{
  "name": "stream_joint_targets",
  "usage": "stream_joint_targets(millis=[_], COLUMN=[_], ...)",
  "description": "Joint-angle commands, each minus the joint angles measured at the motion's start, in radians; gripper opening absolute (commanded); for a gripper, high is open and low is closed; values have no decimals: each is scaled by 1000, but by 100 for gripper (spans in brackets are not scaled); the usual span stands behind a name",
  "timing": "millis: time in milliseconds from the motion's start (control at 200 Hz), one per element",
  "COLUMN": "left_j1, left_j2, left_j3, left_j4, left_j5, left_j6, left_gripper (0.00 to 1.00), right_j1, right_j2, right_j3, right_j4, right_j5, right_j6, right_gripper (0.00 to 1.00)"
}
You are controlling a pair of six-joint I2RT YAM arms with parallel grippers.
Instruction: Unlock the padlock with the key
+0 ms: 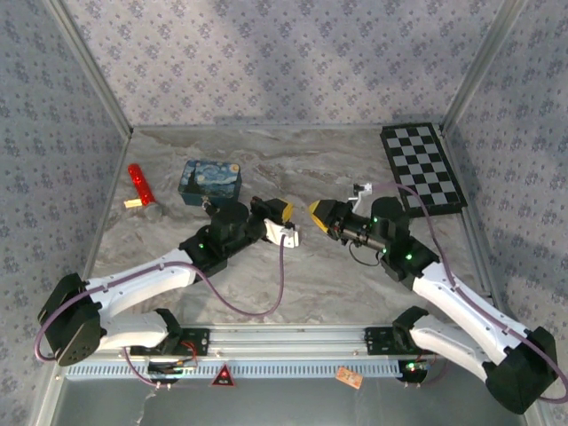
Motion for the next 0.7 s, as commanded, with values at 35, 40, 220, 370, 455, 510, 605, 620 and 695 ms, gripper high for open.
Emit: stream_joint_targets(millis=[35,40,220,370,455,510,605,620,695], left_j1=[-16,-16,-23,-24,-27,-30,-34,-35,-38], left_j2=[4,5,14,16,17,19,21,22,24], left_j3=[-7,-8,-7,-9,-9,-10,-11,-11,-12], left_j4=[-10,-10,-5,-5,-5,-2,-2,-1,2], left_j5=[9,9,11,8,6,1,-2,-4,-5], left_j6=[26,26,32,39,39,42,50,50,52], left_gripper=[0,0,0,0,0,0,0,0,0], right_j1=[8,9,13,19,20,21,24,24,27], right_j2=[12,13,45,55,59,65,73,74,78], right_j3=[47,47,42,38,37,38,33,32,29], right_j4=[-6,-7,-5,3,5,12,21,24,31], right_j5=[15,15,6,12,12,6,5,5,5], right_j6=[4,4,18,21,23,26,32,34,38], right_gripper=[31,32,30,29,29,29,29,29,28])
